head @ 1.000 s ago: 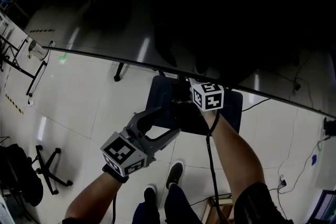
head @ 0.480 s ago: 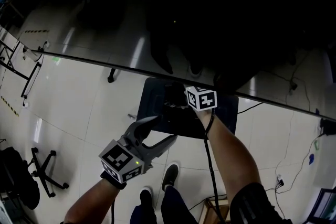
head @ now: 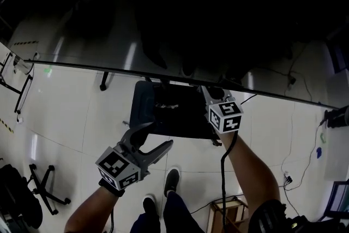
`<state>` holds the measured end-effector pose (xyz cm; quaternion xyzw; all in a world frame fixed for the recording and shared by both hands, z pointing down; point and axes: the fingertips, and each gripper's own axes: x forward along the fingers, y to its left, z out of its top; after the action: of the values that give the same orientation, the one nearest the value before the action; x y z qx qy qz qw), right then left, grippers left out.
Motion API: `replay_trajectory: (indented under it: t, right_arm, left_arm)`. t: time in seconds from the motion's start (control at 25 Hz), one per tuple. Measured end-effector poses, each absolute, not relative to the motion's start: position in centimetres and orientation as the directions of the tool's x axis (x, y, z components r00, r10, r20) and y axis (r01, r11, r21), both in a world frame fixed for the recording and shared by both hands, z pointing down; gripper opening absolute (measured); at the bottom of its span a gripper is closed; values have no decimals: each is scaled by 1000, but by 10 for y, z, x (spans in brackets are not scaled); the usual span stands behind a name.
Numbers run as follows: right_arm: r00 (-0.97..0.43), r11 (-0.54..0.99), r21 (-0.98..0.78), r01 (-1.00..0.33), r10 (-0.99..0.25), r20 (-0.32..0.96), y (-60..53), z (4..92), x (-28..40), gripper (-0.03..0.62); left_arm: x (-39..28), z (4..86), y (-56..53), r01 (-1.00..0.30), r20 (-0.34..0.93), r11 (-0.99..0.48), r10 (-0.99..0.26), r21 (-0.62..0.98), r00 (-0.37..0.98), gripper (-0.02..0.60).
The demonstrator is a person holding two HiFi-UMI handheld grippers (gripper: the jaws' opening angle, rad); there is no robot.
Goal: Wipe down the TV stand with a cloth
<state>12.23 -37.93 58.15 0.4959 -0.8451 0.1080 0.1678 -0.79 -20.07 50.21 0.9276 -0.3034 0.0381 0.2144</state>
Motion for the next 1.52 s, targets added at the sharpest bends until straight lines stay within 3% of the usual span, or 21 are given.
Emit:
replay_trajectory:
  t: [0.32,0.8,1.28,1.52]
  right_arm:
    - [-322,353,33,-935,-885,338,-400,533,203,51]
    - [-300,338,4,-941,-842,449,-411,604,190,49]
    - [-243,411,131,-902,-734,634,-408,700,184,49]
    - [-322,416,47,-908,-766,557,-389,670,163,49]
  left_arm:
    - [11,500,-188,-553,212,-741,-512,381,832,302]
    - [-1,519,-194,-579,217,-707,-540,406,813,303]
    - [-14,539,-188,-599,254,-680,-546,422,798,302]
    - [-22,540,-180,-610,256,-668,-558,427,790,302]
